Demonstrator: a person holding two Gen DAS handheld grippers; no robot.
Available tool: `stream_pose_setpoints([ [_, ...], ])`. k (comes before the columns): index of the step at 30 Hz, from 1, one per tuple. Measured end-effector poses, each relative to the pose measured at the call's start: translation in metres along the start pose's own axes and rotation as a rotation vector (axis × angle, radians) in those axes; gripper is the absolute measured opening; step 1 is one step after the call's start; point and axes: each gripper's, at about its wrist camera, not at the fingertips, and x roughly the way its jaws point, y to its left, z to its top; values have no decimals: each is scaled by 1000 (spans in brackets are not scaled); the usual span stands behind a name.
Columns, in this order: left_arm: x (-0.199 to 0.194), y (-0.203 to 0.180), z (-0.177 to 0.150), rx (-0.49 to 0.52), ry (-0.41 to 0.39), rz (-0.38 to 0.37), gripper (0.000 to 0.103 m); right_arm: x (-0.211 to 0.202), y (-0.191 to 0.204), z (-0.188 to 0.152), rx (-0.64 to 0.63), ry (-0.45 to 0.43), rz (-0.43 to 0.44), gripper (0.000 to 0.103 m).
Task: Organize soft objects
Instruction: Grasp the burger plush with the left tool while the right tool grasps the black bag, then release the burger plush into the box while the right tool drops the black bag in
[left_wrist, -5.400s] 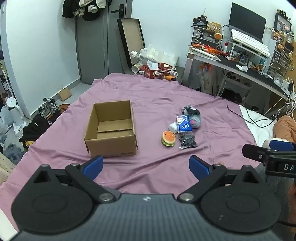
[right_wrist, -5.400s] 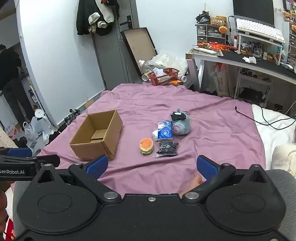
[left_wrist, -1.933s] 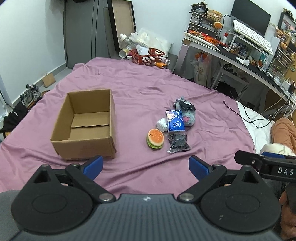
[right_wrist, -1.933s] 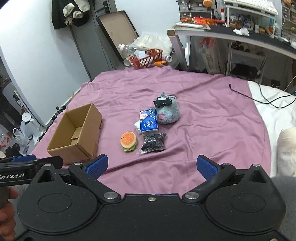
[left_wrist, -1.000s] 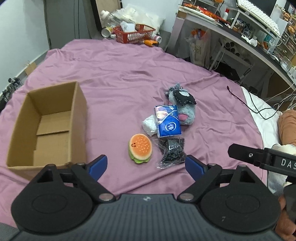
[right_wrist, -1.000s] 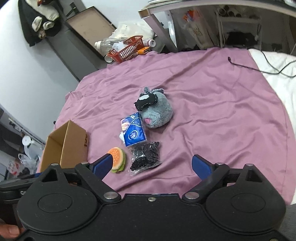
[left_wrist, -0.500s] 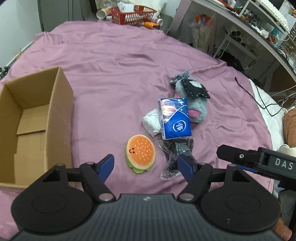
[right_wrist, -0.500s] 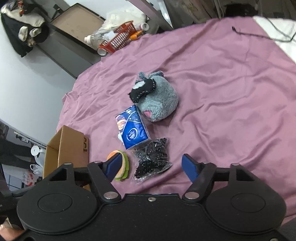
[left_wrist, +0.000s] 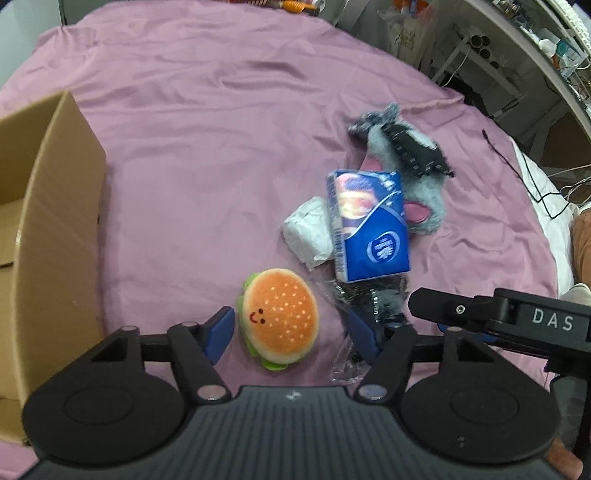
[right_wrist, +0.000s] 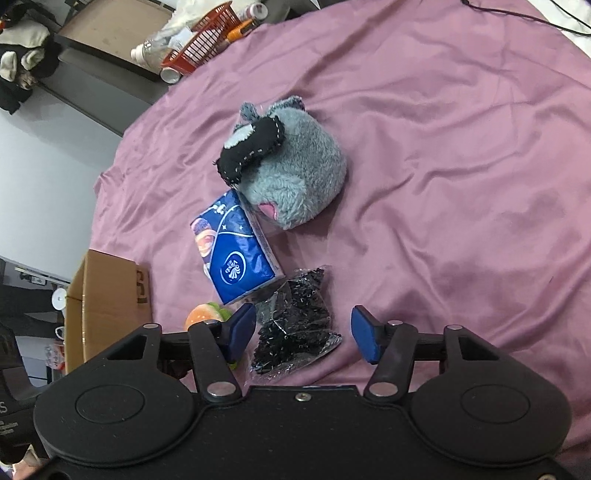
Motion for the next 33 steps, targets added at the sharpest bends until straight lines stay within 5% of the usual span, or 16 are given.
stream_pose_setpoints([
  [8,5,13,-2,-22,14,-29,37,21,3,2,-11,35,-31,47],
  [12,3,13,-3,-28,4,-36,34,31,5,2,-10,52,-55,45],
  [18,-6,6,-9,-15,-24,-37,30,26,16,-4,-69,29,-28,22],
  [33,-55,-15,-28,6,-113,-23,30,-25,27,-29,-123,-101,-35,19],
])
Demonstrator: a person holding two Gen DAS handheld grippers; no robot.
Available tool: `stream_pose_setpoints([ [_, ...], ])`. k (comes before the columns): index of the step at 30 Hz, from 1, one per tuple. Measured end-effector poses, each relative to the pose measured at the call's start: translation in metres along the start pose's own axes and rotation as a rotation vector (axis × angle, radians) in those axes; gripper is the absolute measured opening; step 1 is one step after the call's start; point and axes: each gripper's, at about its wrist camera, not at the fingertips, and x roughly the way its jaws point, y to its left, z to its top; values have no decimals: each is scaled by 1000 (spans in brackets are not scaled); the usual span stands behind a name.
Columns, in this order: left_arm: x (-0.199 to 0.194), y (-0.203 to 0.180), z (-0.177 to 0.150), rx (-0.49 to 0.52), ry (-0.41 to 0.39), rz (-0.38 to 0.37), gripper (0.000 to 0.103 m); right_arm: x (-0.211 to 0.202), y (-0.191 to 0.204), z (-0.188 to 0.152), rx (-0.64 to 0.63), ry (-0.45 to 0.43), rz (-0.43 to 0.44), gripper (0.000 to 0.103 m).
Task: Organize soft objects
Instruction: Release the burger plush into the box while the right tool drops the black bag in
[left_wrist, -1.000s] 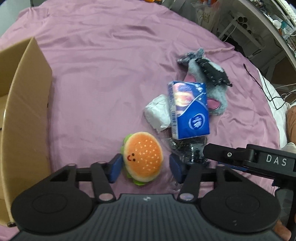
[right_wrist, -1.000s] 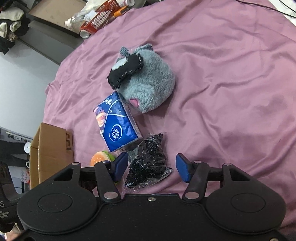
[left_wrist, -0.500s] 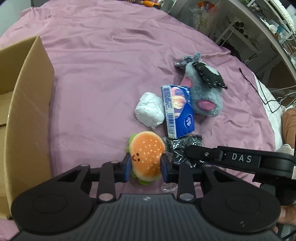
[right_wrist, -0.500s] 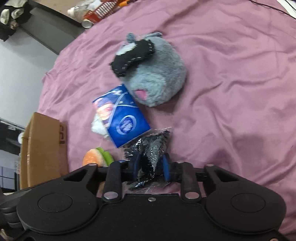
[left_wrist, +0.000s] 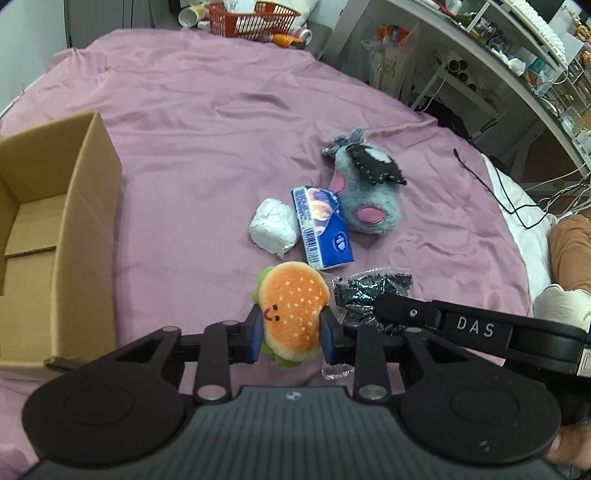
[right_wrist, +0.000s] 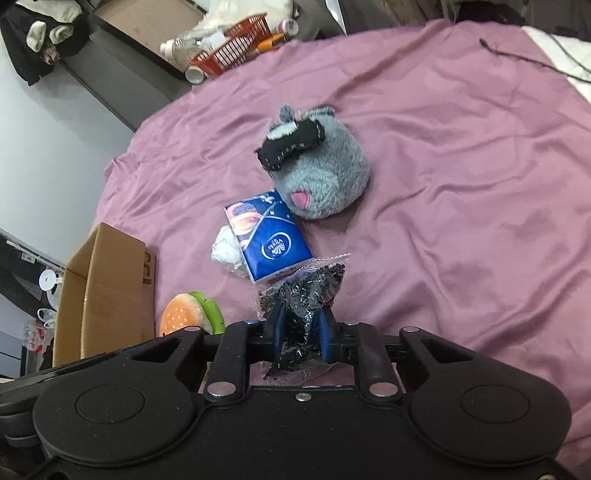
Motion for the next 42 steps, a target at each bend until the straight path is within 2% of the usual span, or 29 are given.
stream_pose_setpoints([
  [7,-40,-3,0,-13,-56,16,30,-25,4,-6,-4,-80,75,19],
  [13,-81,-4,4,-17,-113,15,30,-40,13,-8,-34,-101,94,19],
  [18,-100,2,5,-28,-137,21,30,-55,32,-9,-83,-118,85,19],
  [29,-118,34,18,-99,-156,11,30,-73,68,-5,-89,-144,75,19],
  [33,-122,51,25,-127,-164,19,30,-69,81,0,-61,-128,94,19],
  [42,-116,93,43,-178,-154,31,30,-56,117,12,-94,-132,76,19],
])
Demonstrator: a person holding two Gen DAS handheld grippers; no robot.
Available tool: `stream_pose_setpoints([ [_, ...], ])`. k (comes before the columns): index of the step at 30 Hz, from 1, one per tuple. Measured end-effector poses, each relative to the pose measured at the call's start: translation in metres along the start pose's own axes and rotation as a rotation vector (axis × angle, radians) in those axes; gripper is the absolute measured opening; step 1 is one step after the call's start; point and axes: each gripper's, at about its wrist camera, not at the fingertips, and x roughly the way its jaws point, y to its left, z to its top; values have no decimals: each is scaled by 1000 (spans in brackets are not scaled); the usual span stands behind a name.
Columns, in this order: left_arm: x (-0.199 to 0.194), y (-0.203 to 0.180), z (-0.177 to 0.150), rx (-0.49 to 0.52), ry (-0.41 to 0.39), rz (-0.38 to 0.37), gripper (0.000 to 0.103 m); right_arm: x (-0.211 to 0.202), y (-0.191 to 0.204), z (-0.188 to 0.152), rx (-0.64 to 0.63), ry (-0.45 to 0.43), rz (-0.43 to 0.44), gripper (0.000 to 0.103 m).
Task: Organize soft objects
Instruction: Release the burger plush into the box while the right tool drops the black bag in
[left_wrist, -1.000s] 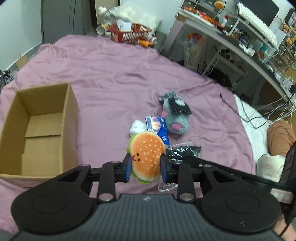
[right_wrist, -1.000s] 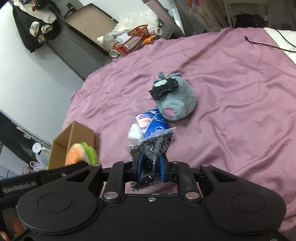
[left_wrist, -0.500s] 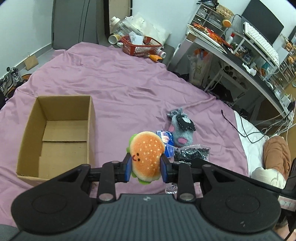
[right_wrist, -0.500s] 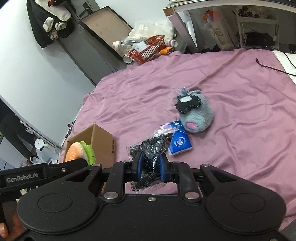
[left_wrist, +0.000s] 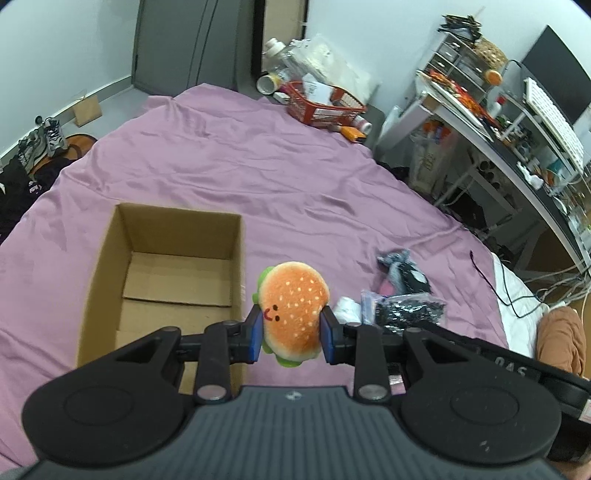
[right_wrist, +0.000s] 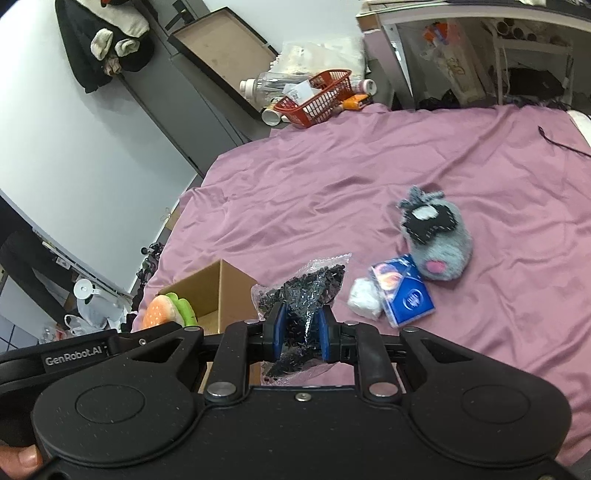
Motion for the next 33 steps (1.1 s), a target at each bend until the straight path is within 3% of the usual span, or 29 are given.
stream_pose_setpoints([
  [19,48,83,42,-102,56,67,30,55,65,20,-82,31,5,19],
  [29,77,111,54,-146,99,84,31,86,92,21,-117,79,7,19],
  [33,81,115,57,-139,106,126,34,92,97,24,-118,89,11,19],
])
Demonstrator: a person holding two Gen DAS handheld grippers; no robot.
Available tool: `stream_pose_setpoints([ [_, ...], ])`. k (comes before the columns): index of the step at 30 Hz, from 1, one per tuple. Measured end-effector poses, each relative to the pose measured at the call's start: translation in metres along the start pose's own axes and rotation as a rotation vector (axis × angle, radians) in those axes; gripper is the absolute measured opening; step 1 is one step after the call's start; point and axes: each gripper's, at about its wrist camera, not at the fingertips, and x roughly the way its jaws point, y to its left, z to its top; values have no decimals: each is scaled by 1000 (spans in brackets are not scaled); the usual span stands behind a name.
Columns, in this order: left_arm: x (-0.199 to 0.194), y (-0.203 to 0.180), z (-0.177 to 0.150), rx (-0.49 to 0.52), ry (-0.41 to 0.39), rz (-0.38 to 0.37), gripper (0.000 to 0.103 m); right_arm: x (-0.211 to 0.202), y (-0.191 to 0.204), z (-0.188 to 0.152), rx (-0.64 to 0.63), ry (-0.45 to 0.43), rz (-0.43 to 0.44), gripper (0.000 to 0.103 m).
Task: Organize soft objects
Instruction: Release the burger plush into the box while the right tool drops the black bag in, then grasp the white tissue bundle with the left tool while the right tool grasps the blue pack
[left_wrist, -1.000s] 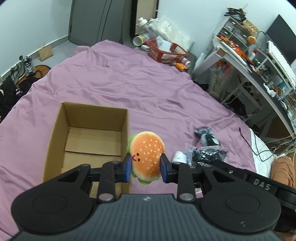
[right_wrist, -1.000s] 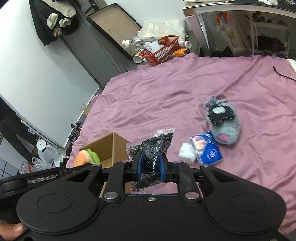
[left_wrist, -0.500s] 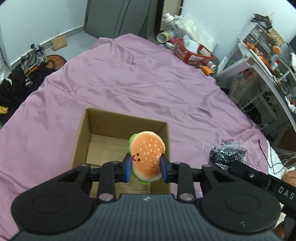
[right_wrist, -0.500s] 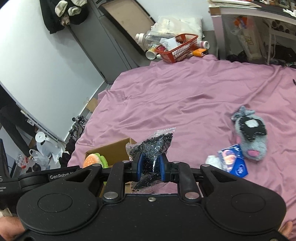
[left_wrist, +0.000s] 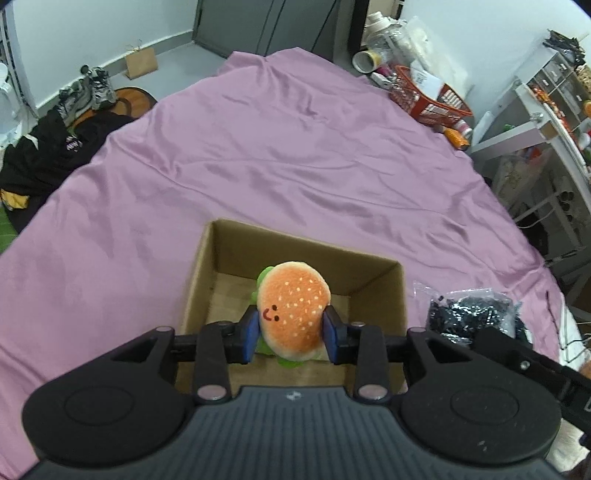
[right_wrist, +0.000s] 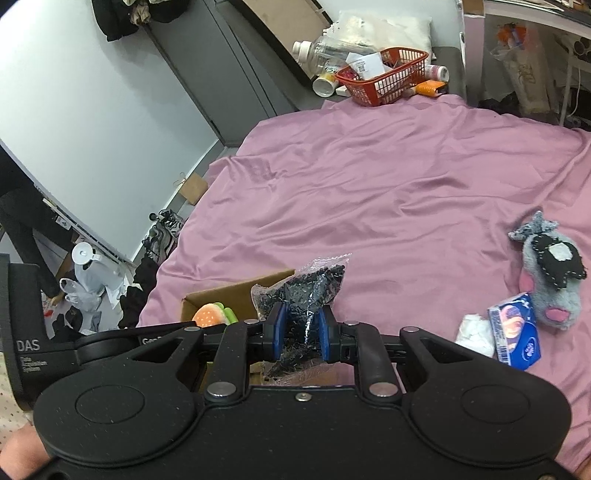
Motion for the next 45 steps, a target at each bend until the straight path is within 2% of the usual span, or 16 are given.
stream_pose_setpoints([
  [5,-4,3,5,13,12,4,46,6,9,3,-11,10,20,19],
  [12,-19,12,7,-22,-3,6,52,13,23,2,-37,14,56,19],
  [14,-24,14,8,-36,-7,19,56,14,27,2,-40,12,73,20],
  [16,-32,16,9,-45,-19,24,62,15,29,3,-42,16,82,24],
  [18,-38,17,9,-52,-25,30,71,17,26,3,-33,30,67,47],
  [20,-42,16,9,-54,-19,36,78,11,22,2,-36,18,67,50],
  [25,-53,10,2,-56,-24,46,86,-8,9,1,-25,4,43,58],
  [29,-64,-1,-6,-39,-57,33,100,-24,-1,-5,-42,-20,4,76],
  [36,-79,-27,-22,28,-100,42,102,-52,-19,-16,-105,-89,-59,89],
  [42,-91,-50,-36,64,-120,32,102,-75,-41,-20,-96,-146,-62,103],
  [45,-95,-65,-43,92,-125,32,103,-87,-51,-23,-93,-170,-53,103],
])
